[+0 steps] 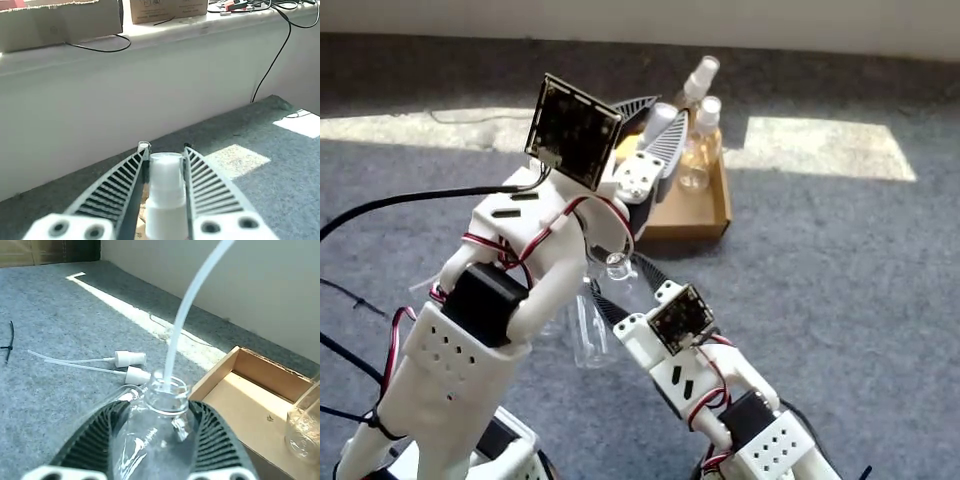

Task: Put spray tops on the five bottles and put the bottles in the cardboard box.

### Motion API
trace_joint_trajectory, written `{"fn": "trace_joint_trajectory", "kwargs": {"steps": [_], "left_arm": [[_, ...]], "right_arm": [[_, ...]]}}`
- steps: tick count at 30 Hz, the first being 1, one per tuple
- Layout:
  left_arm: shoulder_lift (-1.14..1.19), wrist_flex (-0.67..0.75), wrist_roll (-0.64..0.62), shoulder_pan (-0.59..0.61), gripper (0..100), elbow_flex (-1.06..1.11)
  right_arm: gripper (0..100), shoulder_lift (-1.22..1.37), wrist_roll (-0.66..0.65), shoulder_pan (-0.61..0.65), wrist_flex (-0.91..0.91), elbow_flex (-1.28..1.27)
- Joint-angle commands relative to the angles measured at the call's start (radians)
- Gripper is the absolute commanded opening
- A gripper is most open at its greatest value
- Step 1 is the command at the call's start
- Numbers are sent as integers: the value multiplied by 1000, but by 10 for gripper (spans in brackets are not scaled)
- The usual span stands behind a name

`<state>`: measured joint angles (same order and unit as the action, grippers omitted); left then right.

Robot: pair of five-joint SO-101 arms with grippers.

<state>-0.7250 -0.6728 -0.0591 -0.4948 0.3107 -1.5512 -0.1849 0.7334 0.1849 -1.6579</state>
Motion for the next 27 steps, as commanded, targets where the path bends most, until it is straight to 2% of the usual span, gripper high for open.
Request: {"fn": "trace_joint_trajectory", "kwargs": {"steps": [1, 7, 20, 24, 27], "left_arm": [[1, 61, 63, -12, 4, -7], [1, 68, 61, -13, 4, -2], [-8, 74, 58, -21, 4, 223], [-12, 69, 58, -21, 4, 248], [-74, 68, 57, -28, 4, 289]], "right_arm": [[5, -8, -12, 4, -21, 8], [5, -8, -12, 4, -19, 8], [5, -8, -12, 2, -21, 10], [5, -8, -2, -67, -24, 16], [5, -8, 89, -151, -24, 18]]}}
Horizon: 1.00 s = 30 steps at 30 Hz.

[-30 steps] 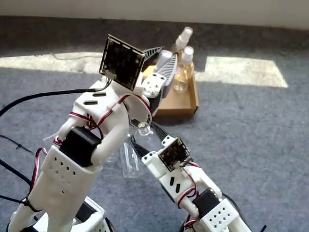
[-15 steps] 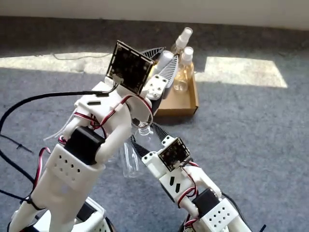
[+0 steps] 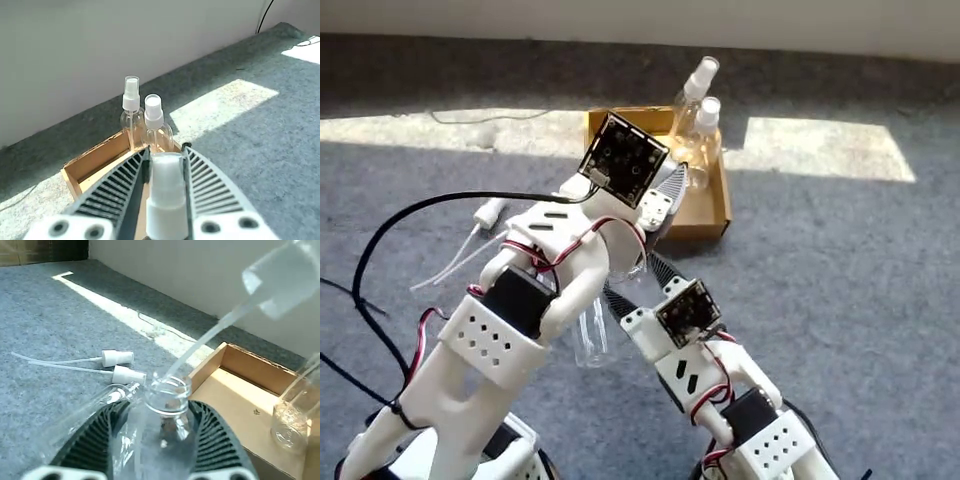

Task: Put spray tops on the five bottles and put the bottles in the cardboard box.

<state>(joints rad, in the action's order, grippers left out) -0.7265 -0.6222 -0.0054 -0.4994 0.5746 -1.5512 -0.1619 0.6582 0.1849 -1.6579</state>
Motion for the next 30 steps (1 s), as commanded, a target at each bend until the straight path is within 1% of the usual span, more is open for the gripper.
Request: {"fn": "trace_joint_trajectory", "kwargs": {"steps": [1, 3, 6, 10, 15, 16, 18, 22, 27, 30], "left_arm": [[-108, 17, 3, -38, 4, 50], [-189, 17, 3, -59, 4, 114], [-294, 21, 5, -88, 4, 206], [-328, 23, 5, -90, 11, 254], [-328, 17, 5, -45, 146, 248], [-332, 18, 5, -36, 155, 248], [-335, 20, 9, -30, 149, 240], [-334, 17, 9, -25, 147, 159], [-315, 21, 9, 36, 147, 140], [-257, 25, 11, 64, 147, 139]], "right_arm": [[5, -8, 89, -96, -24, 18], [5, -8, 87, -111, -24, 18], [5, -8, 84, -91, -24, 16], [5, -8, 84, -67, -24, 15], [5, -8, 84, -62, -22, 10], [5, -8, 83, -62, -22, 10], [5, -8, 83, -62, -22, 10], [5, -8, 83, -64, -22, 10], [5, -8, 83, -65, -22, 10], [5, -8, 83, -62, -22, 10]]}}
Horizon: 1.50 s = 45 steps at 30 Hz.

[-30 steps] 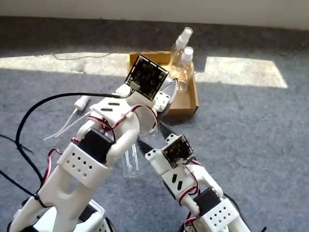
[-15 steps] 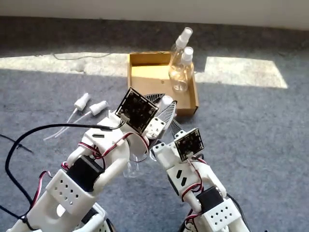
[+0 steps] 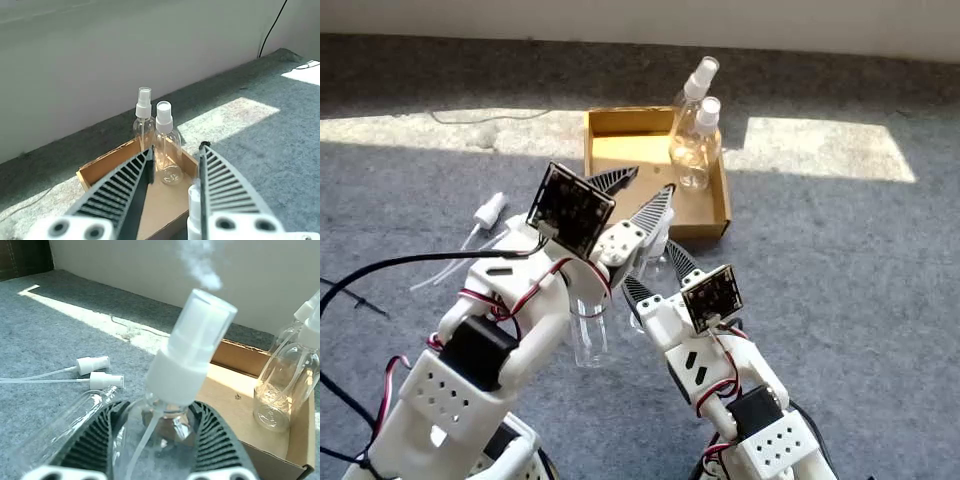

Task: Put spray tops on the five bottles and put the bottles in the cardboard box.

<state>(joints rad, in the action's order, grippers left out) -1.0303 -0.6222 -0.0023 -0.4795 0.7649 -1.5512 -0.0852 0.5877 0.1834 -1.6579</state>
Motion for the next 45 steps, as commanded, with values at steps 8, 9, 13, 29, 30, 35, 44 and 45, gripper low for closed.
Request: {"fn": "trace_joint_trajectory", "kwargs": {"steps": [8, 9, 13, 29, 30, 35, 44, 45], "left_arm": [[156, 35, 8, 39, 147, -47], [156, 28, 8, 41, 147, -45], [156, -26, 9, 41, 147, -12], [-53, -28, 8, 41, 147, 219], [-74, -28, 8, 41, 147, 226], [-104, -28, 9, 45, 147, 234], [-311, -221, 5, 97, 151, 217], [-337, -247, 8, 97, 151, 228]], "right_arm": [[5, -8, 6, 4, -21, 10], [5, -8, 6, 4, -21, 10], [5, -8, 6, 4, -21, 13], [5, -8, 14, -76, -18, 18], [5, -8, 14, -76, -18, 18], [5, -8, 11, -76, -16, 18], [5, 13, 14, -303, -13, 163], [5, 28, 14, -311, -13, 188]]}}
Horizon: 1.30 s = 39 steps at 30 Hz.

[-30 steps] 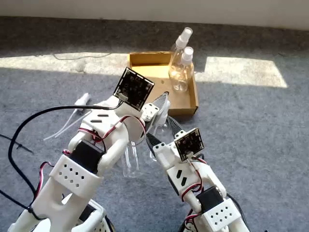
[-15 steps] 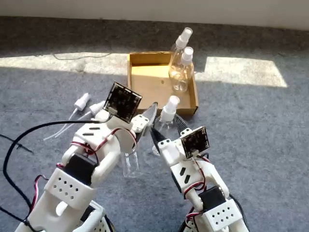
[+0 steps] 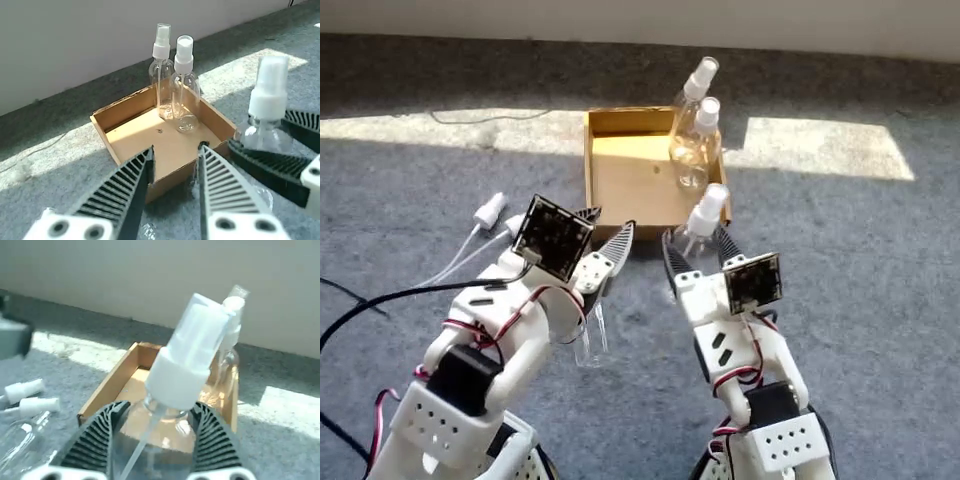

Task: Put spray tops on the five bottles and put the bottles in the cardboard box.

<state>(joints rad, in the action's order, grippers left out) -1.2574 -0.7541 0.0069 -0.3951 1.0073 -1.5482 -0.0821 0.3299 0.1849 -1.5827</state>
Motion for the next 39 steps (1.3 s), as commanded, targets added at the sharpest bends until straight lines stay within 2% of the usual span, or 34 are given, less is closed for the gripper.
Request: {"fn": "trace_joint_trajectory", "kwargs": {"steps": [1, 6, 8, 12, 16, 23, 29, 33, 39], "left_arm": [[-134, -126, -2, 12, 152, 7], [-166, -37, 0, 5, 157, 162], [-166, -6, 0, 4, 195, 199], [-166, -2, 0, -53, 287, 211], [-166, -12, 0, -122, 291, 213], [-166, 0, 0, -140, 291, 246], [-165, 95, 0, -120, 288, 300], [-165, 97, 0, -97, 288, 297], [-165, 97, 0, -101, 288, 298]], "right_arm": [[5, 51, 11, -53, -13, 133], [5, 254, 11, -8, 68, 377], [5, 351, 11, 25, 122, 490], [5, 506, 11, 74, 193, 659], [5, 556, 11, 104, 245, 754], [5, 529, 12, 122, 381, 704], [5, 351, 5, 122, 417, 582], [5, 248, 5, 124, 545, 550], [5, 199, 5, 124, 613, 550]]}}
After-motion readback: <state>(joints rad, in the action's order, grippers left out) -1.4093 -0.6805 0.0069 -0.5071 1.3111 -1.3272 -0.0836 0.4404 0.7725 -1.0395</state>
